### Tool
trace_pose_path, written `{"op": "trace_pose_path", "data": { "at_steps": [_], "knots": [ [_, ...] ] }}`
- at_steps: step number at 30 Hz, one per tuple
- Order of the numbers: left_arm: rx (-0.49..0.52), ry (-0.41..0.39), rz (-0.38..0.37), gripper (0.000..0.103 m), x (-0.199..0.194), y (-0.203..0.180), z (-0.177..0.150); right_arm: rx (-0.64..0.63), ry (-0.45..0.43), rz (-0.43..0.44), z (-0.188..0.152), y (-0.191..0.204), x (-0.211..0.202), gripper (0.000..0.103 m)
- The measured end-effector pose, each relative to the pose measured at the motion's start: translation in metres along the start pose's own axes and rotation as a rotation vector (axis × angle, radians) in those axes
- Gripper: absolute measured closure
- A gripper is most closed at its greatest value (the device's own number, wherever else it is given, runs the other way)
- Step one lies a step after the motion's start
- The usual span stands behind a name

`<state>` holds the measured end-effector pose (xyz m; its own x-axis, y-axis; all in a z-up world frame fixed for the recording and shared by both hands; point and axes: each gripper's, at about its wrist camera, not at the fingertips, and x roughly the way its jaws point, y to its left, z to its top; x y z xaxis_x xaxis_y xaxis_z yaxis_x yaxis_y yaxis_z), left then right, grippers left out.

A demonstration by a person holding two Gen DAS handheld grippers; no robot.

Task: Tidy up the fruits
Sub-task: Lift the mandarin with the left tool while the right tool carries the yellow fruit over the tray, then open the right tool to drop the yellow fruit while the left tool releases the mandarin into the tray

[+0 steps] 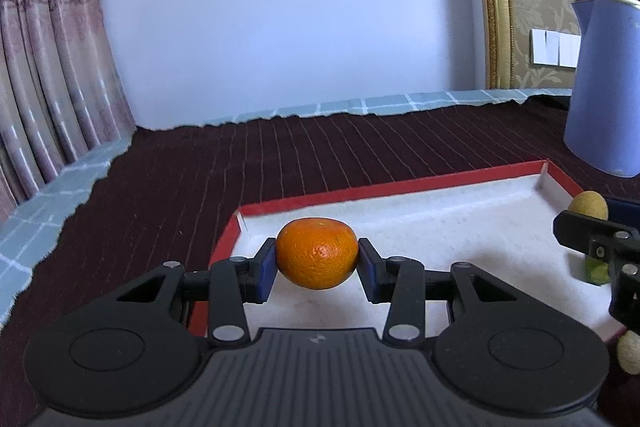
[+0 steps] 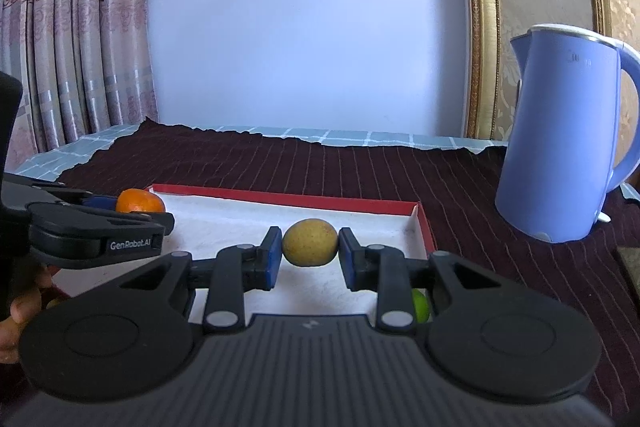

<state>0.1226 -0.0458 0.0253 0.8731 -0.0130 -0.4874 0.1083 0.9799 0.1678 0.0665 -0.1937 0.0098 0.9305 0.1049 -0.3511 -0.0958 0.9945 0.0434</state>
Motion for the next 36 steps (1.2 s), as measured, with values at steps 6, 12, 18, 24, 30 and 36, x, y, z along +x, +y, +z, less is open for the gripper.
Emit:
{"op": "trace_pose_path", "data": {
  "at_steps": [6, 12, 18, 24, 30, 36],
  "knots": [
    [-0.012, 0.003, 0.016, 0.062, 0.010, 0.001, 0.005, -0.012, 0.002, -0.005, 0.005, 0.002, 0.007, 0.075],
    [-0.014, 0.002, 0.025, 0.062, 0.020, 0.000, 0.008, -0.005, -0.004, -0.008, 0.012, -0.001, 0.016, 0.075],
    [-0.025, 0.003, 0.027, 0.062, 0.027, 0.002, 0.011, 0.022, -0.011, -0.010, 0.018, -0.008, 0.030, 0.075],
    [-0.019, 0.002, 0.035, 0.061, 0.031, 0.000, 0.012, 0.032, 0.004, -0.016, 0.016, -0.012, 0.041, 0.075],
    [-0.033, 0.028, 0.044, 0.061, 0.041, 0.003, 0.013, 0.027, 0.021, -0.022, 0.016, -0.011, 0.049, 0.075],
    [-0.045, 0.046, 0.062, 0.061, 0.052, 0.005, 0.016, 0.034, 0.039, -0.036, 0.019, -0.011, 0.061, 0.075]
  ]
}}
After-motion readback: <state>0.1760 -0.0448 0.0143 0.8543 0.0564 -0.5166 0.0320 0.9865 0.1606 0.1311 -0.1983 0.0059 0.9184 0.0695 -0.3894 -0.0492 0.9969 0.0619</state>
